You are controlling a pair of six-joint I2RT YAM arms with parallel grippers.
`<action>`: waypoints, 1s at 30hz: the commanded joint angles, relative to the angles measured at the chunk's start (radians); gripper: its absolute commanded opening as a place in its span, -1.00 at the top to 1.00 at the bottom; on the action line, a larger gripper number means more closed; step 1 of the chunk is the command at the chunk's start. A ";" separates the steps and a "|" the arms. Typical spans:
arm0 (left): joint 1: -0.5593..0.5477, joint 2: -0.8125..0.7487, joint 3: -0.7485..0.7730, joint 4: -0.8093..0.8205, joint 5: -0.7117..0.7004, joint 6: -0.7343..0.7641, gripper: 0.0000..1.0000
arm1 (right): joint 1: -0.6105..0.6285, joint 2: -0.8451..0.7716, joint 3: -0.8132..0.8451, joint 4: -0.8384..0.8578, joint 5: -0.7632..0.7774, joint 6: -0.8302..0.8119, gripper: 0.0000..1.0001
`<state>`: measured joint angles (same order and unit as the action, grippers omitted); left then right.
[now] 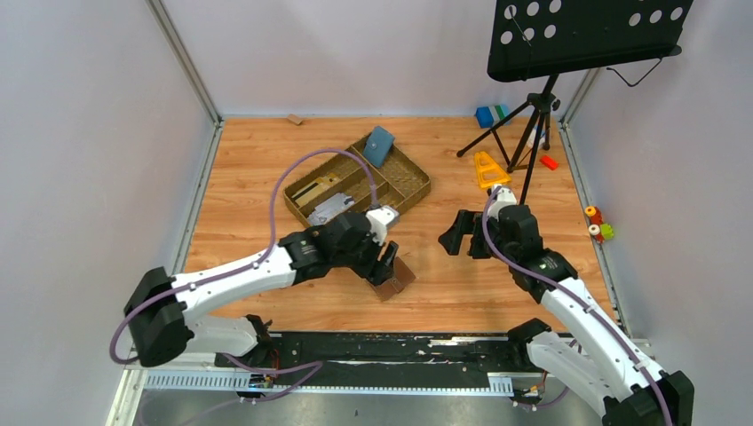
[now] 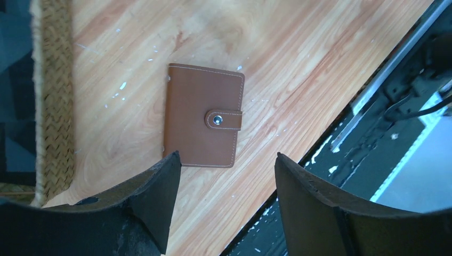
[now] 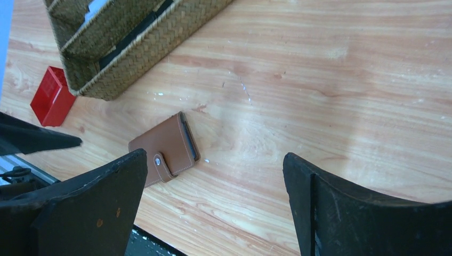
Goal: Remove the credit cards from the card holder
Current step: Place the card holder at the center of the board, then open the card holder at the center of the board.
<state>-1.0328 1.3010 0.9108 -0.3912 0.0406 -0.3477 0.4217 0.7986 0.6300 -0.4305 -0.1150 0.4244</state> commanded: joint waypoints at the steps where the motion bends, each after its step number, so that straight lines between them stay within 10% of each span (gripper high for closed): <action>1: 0.076 -0.121 -0.097 0.149 0.125 -0.065 -0.43 | -0.005 0.026 -0.019 0.027 -0.047 0.042 -0.95; 8: 0.231 -0.202 -0.208 0.195 0.148 -0.123 -0.40 | 0.014 0.164 0.016 0.025 -0.161 0.020 -0.77; 30: 0.243 -0.089 -0.216 0.140 0.092 -0.107 -0.33 | 0.326 0.496 0.104 0.106 -0.053 0.086 -0.43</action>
<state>-0.7918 1.2087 0.6746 -0.2279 0.1734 -0.4820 0.6888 1.2514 0.7002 -0.3630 -0.2241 0.4515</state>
